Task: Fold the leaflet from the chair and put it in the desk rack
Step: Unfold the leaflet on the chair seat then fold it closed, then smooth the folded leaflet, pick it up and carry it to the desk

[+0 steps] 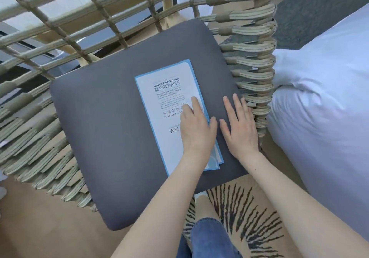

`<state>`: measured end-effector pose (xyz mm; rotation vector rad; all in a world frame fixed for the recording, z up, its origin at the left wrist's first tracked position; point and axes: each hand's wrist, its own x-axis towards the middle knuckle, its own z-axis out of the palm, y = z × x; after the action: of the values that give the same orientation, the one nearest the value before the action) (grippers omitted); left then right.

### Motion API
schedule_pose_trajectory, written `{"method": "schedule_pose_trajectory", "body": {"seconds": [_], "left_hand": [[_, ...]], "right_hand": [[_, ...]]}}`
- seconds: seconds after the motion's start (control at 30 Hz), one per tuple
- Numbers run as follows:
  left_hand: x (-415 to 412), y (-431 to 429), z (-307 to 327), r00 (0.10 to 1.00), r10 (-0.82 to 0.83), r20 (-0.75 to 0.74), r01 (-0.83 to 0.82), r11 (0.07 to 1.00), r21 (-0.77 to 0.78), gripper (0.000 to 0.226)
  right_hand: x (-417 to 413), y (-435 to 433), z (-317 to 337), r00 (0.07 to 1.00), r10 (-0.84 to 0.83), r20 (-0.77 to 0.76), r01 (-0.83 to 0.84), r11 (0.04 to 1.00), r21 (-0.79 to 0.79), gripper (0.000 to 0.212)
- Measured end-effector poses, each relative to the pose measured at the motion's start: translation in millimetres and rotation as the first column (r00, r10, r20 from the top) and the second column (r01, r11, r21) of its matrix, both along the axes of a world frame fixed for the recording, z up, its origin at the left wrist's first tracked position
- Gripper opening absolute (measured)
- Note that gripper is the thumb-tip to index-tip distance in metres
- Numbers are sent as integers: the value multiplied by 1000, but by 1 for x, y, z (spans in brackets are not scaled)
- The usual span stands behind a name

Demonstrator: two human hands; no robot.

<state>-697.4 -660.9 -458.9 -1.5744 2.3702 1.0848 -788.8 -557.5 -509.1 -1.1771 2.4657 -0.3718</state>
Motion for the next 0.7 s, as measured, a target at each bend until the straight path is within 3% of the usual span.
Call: {"method": "schedule_pose_trajectory", "body": {"seconds": [0.37, 0.53, 0.7], "left_hand": [[8, 0, -17, 997, -75, -36, 73, 996, -45, 68], [15, -7, -7, 994, -51, -95, 55, 998, 36, 63], [62, -24, 13, 994, -67, -92, 62, 997, -53, 60]], "right_hand": [[0, 1, -9, 999, 0, -44, 0, 1000, -9, 59], [-1, -3, 6, 1000, 18, -15, -17, 999, 50, 59], [11, -14, 35, 986, 165, -27, -163, 984, 70, 62]]}}
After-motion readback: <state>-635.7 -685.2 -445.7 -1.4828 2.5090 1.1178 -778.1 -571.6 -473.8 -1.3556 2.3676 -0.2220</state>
